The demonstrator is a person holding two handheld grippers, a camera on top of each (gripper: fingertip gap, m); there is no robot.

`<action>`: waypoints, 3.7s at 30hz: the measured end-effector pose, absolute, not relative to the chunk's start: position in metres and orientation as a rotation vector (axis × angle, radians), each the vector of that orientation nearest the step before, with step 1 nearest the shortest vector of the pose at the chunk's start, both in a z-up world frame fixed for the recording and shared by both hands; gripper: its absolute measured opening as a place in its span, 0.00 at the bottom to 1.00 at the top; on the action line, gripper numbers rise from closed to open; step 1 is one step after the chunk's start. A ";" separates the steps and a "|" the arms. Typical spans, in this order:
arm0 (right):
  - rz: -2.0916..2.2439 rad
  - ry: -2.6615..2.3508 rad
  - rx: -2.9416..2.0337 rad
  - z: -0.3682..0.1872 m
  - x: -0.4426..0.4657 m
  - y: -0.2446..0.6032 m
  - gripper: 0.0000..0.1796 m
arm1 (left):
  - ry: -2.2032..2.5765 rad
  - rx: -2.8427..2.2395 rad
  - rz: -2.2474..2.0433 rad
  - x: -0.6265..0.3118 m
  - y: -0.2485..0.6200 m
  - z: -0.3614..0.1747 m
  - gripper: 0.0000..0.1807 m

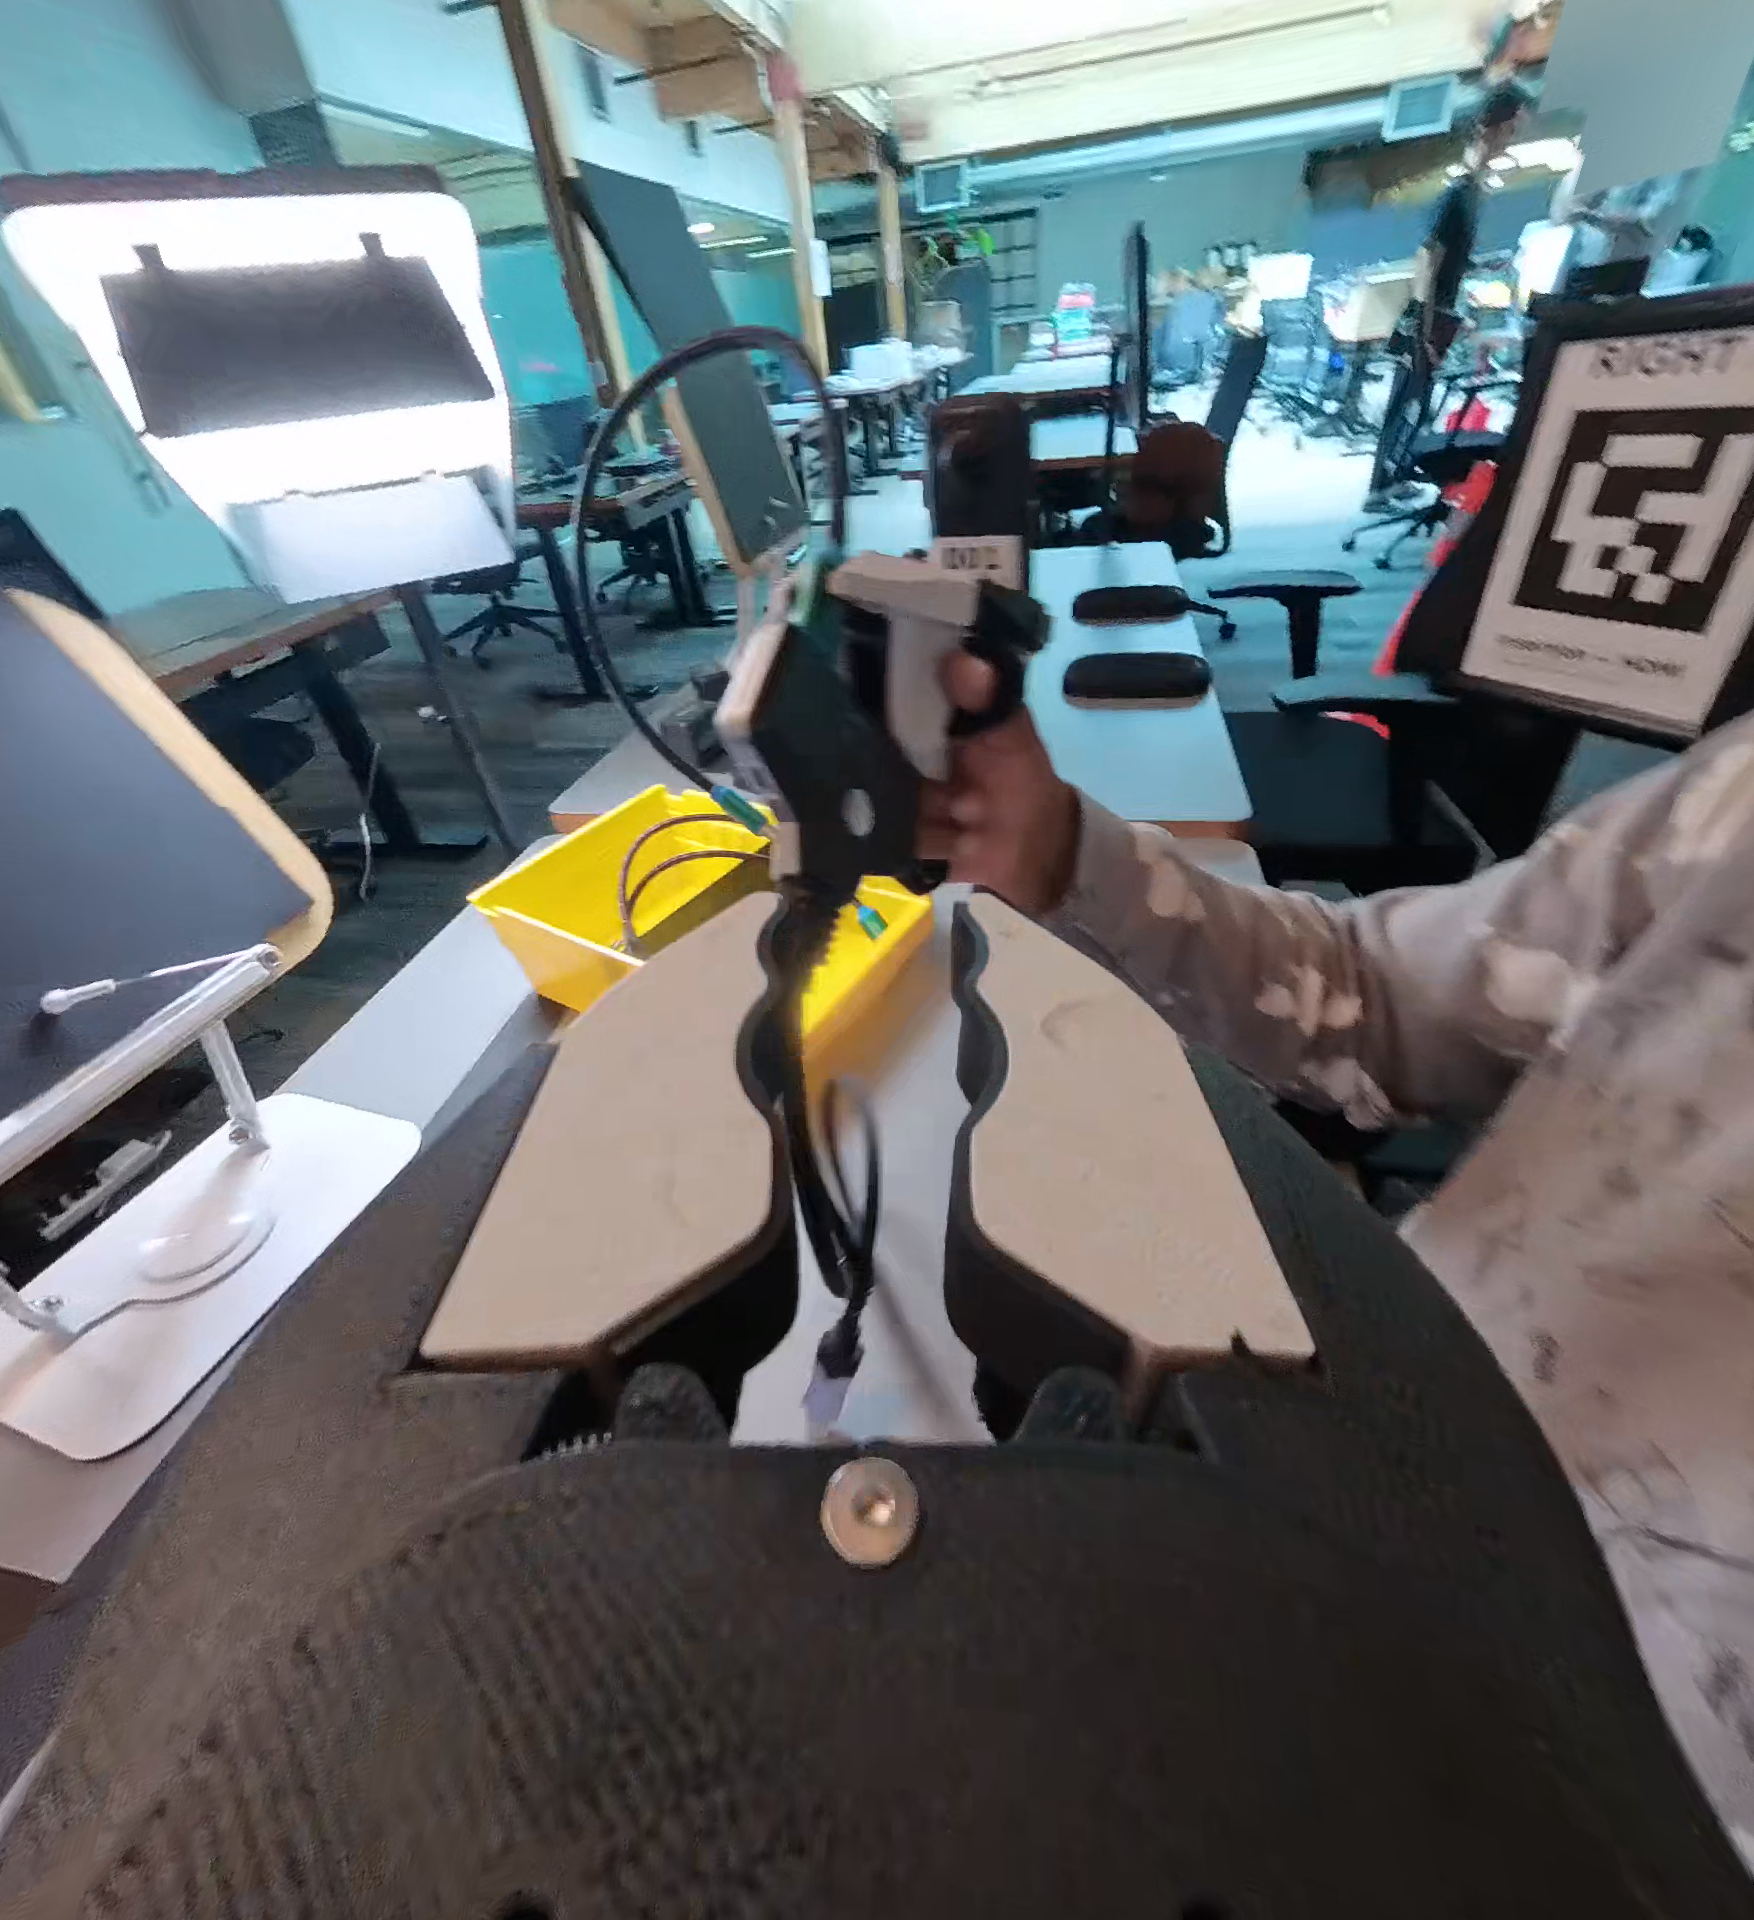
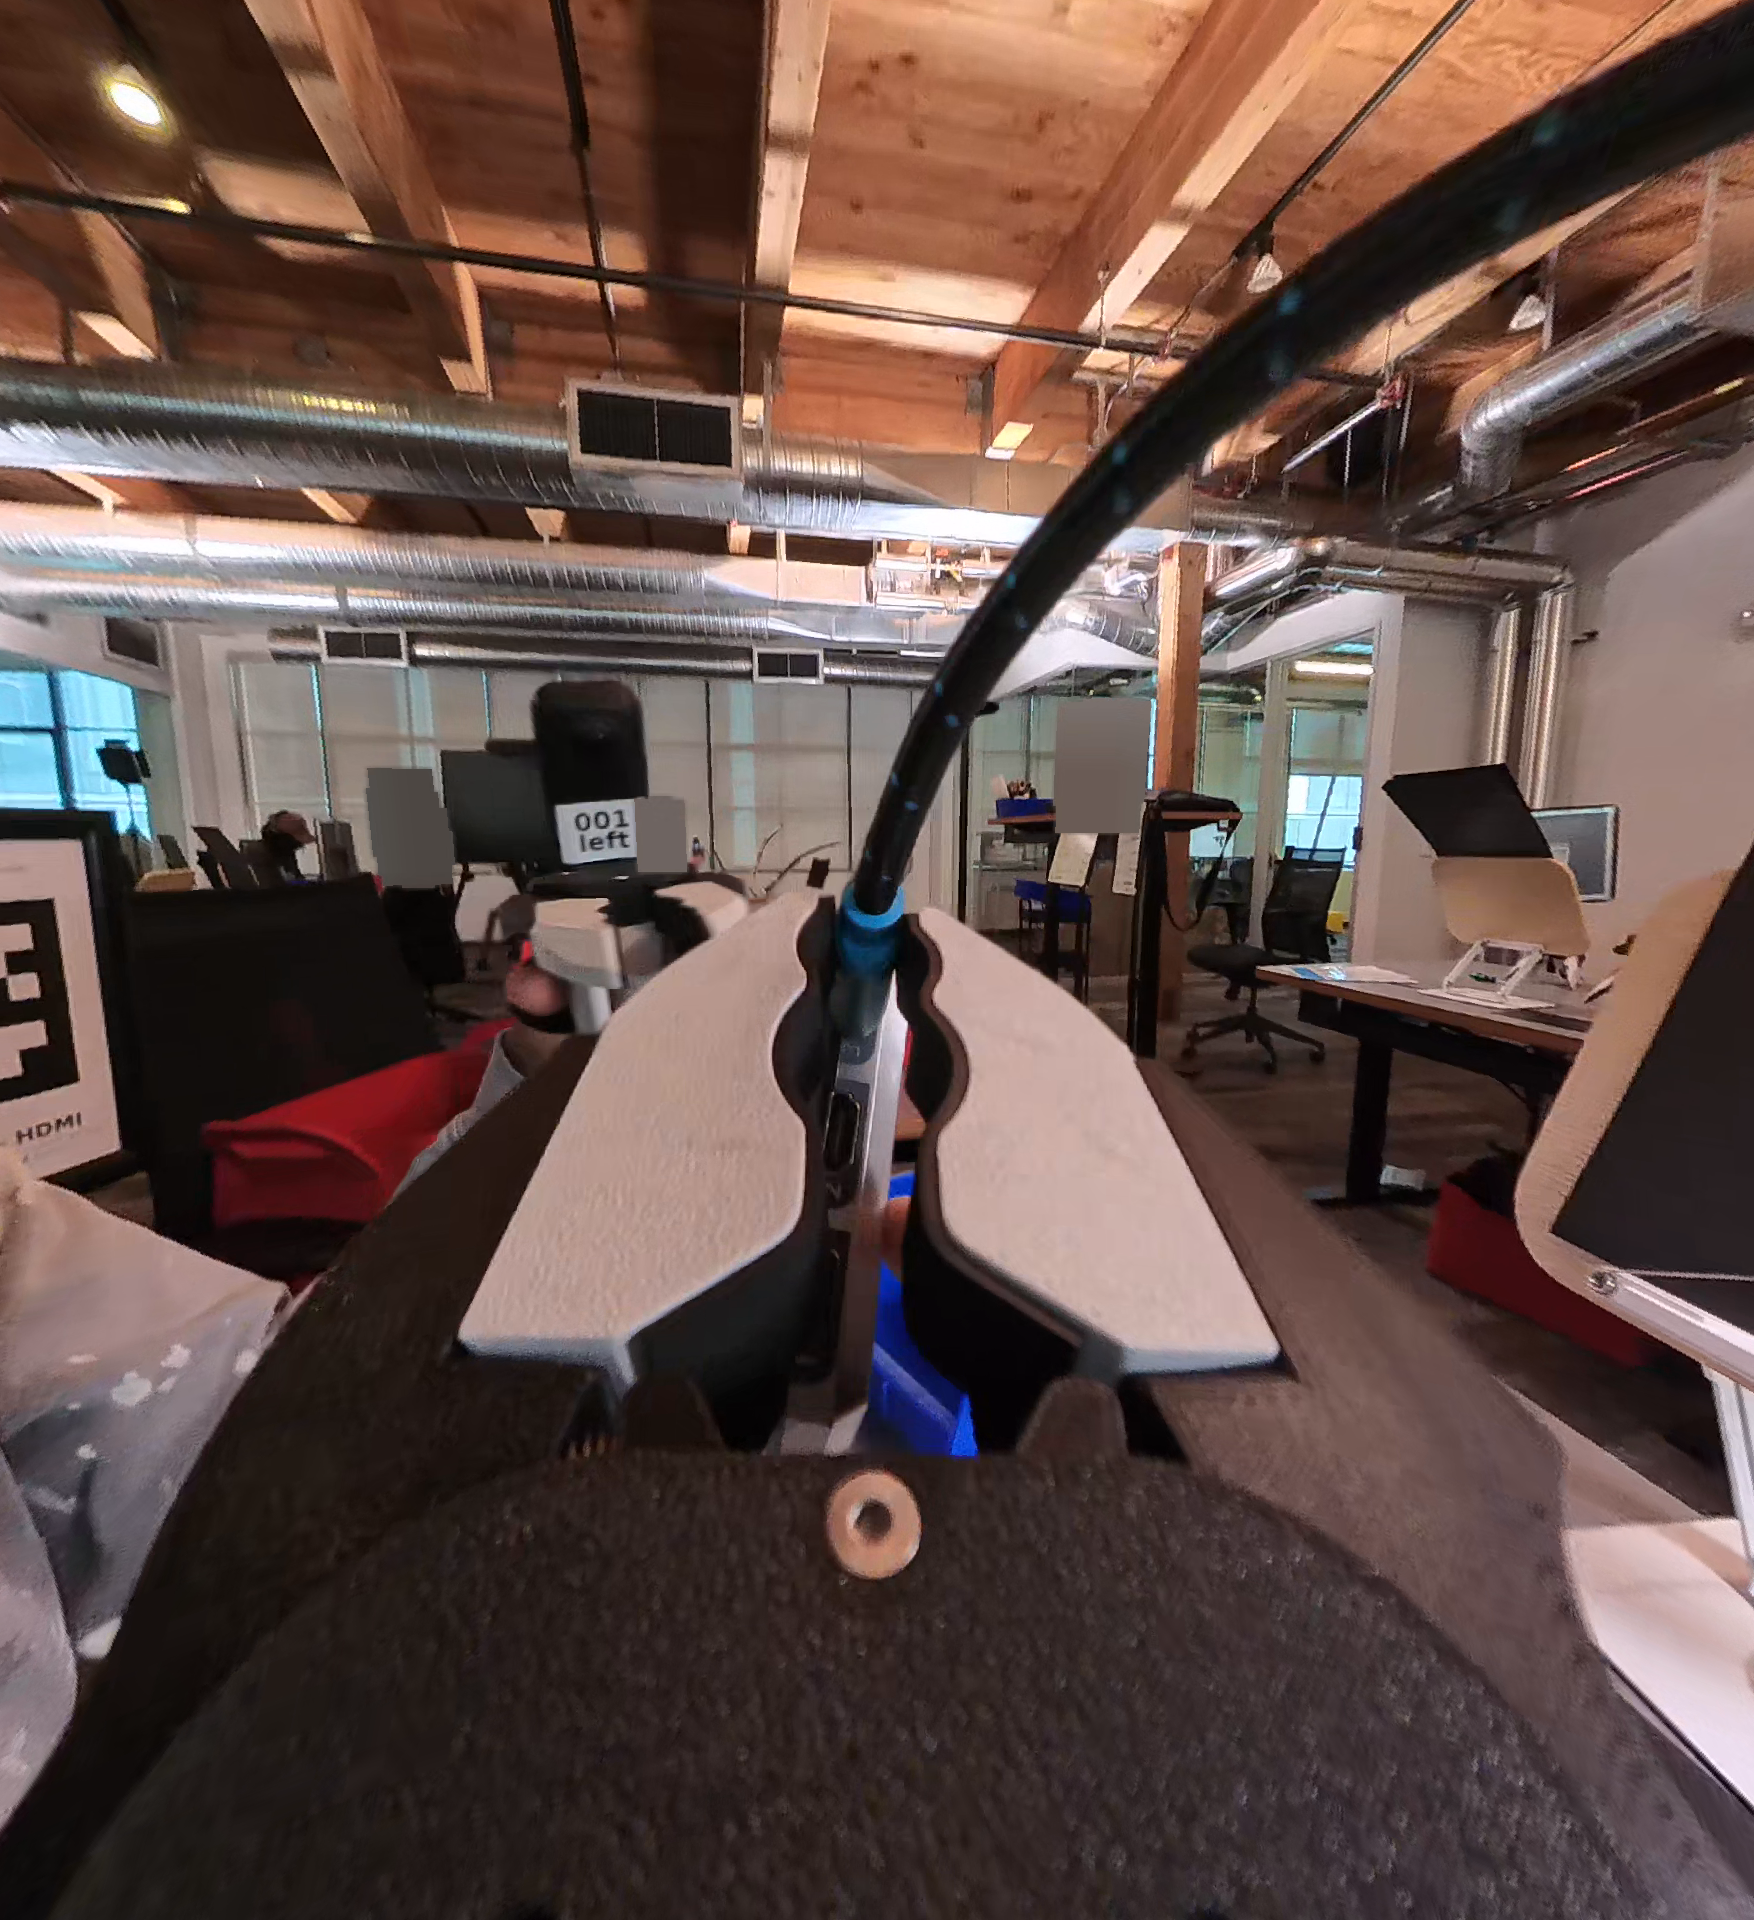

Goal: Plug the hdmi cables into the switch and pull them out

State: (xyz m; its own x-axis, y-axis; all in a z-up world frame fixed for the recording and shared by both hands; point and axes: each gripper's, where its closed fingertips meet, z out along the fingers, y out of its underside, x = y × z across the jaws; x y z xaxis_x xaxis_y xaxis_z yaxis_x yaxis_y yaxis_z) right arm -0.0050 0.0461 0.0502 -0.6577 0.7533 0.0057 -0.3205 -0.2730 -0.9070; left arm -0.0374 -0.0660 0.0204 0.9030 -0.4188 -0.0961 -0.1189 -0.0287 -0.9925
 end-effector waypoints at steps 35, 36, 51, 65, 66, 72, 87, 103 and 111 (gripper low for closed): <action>2.205 -1.483 -0.470 0.003 -0.034 0.012 0.06 | 0.604 -2.218 -0.310 -0.045 -0.014 -0.023 0.12; 2.218 -1.469 -0.475 0.005 -0.033 0.014 0.08 | 0.609 -2.223 -0.309 -0.045 -0.011 -0.020 0.12; 1.989 -1.346 -0.688 0.026 -0.007 0.106 0.06 | 0.396 -1.991 -0.266 -0.081 -0.048 -0.007 0.12; 0.670 -1.816 -1.646 -0.091 -0.010 0.198 0.06 | 0.323 -1.508 -0.379 -0.075 -0.067 0.034 0.12; 0.679 -1.837 -1.688 -0.105 -0.011 0.199 0.06 | 0.319 -1.507 -0.377 -0.076 -0.069 0.034 0.12; 0.659 -1.940 -1.912 -0.174 -0.013 0.217 0.06 | 0.312 -1.503 -0.350 -0.079 -0.075 0.034 0.12; -0.093 -2.220 -1.904 -0.252 0.010 0.266 0.12 | 0.309 -1.524 -0.358 -0.080 -0.068 0.027 0.12; 1.289 -2.274 -0.847 -0.014 -0.014 0.001 0.20 | 0.405 -1.572 -0.425 -0.045 -0.040 0.011 0.12; 1.168 -2.346 -0.695 -0.002 -0.026 -0.041 0.11 | 0.479 -1.498 -0.480 -0.025 -0.045 0.020 0.12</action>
State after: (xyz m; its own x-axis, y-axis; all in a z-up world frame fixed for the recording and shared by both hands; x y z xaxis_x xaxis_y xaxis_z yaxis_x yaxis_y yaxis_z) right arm -0.0258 -0.0406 -0.0022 -0.7835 0.6030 0.1498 0.2440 0.5204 -0.8183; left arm -0.0254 -0.0452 0.0195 0.8177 -0.5757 -0.0049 0.0063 0.0175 -0.9998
